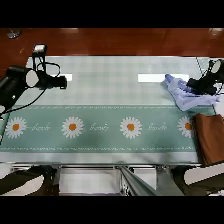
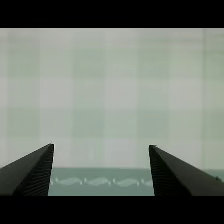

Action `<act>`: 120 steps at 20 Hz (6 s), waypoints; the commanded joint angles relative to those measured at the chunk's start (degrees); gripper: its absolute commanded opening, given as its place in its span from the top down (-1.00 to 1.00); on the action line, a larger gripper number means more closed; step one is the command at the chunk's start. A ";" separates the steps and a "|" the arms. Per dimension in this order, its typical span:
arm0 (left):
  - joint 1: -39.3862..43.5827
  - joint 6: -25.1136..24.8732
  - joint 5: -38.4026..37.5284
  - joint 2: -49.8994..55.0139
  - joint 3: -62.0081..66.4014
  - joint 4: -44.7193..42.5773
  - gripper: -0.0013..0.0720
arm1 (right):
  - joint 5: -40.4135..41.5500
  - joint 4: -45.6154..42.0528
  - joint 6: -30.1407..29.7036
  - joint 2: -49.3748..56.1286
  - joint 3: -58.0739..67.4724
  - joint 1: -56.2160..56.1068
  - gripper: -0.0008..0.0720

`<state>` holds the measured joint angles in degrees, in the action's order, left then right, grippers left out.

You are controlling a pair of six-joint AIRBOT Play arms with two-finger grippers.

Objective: Fold the shirts.

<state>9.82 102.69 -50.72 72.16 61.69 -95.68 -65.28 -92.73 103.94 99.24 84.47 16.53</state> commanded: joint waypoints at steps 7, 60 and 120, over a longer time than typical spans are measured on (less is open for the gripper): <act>0.00 -6.43 -17.84 -21.79 -4.59 7.78 -0.95 | 2.19 18.88 -10.43 -22.97 14.38 -4.35 0.92; 17.07 -7.91 14.80 -36.28 -55.41 62.34 -0.95 | 3.63 37.86 -12.07 -65.05 -61.02 -3.19 -0.72; -14.99 -20.17 -43.60 -41.62 6.23 46.58 0.90 | -28.06 23.56 -17.27 -59.56 20.74 -23.54 0.92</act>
<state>-8.97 80.51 -90.87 34.92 76.47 -46.57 -86.94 -69.28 85.47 42.35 107.50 -6.98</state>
